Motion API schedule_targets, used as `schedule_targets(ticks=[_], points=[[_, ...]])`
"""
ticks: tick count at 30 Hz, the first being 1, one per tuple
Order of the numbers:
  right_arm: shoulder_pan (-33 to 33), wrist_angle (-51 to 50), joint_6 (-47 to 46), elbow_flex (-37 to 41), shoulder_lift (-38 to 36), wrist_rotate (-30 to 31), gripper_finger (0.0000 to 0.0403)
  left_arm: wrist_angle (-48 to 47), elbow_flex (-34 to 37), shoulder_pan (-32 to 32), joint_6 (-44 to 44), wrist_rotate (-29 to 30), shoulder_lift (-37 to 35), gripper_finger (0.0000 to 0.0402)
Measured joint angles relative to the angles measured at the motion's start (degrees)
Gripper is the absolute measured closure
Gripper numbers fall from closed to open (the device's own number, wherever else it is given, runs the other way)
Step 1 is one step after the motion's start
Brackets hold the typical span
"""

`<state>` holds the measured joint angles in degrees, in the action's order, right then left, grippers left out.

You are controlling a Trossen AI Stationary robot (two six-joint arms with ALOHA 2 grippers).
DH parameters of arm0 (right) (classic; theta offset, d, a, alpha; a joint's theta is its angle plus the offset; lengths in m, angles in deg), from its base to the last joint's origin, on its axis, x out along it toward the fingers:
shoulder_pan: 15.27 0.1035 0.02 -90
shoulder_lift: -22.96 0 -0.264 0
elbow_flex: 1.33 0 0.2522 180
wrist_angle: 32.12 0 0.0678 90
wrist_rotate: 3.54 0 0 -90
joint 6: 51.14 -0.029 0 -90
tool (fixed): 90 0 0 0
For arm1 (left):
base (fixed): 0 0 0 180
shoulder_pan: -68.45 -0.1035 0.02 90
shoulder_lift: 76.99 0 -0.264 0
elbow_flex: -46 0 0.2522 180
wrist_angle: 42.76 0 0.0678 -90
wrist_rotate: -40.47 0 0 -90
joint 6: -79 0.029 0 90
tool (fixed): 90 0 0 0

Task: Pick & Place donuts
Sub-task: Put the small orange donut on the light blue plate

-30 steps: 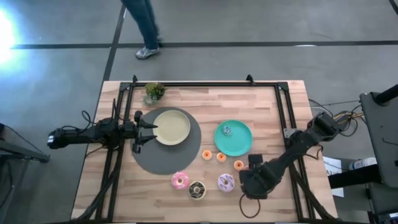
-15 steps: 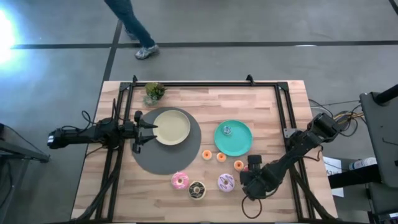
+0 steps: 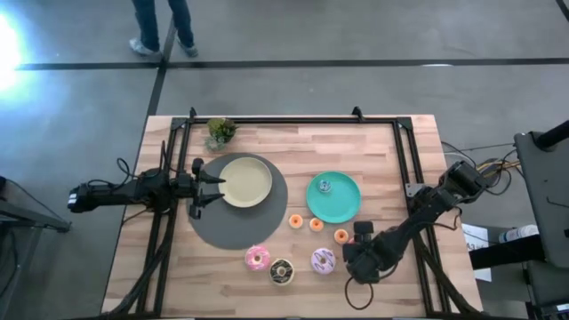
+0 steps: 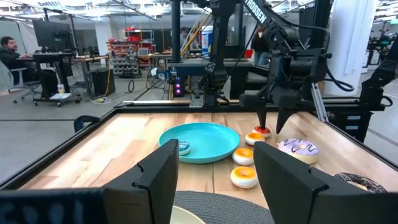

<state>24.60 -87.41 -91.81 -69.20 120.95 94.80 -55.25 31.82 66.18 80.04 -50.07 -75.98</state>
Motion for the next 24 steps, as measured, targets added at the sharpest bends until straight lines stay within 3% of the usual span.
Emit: schedule_targets(ticks=[14,24], points=[[-2.3,-2.0,-4.3,-0.4,-0.2,-0.4,0.038,0.0,0.0,0.0,0.0,0.0,0.0,0.0218],[-5.8,-16.0,-10.4,-5.0,-11.4,6.0,0.0391,0.0,0.0,0.0,0.0,0.0,0.0,0.0218]])
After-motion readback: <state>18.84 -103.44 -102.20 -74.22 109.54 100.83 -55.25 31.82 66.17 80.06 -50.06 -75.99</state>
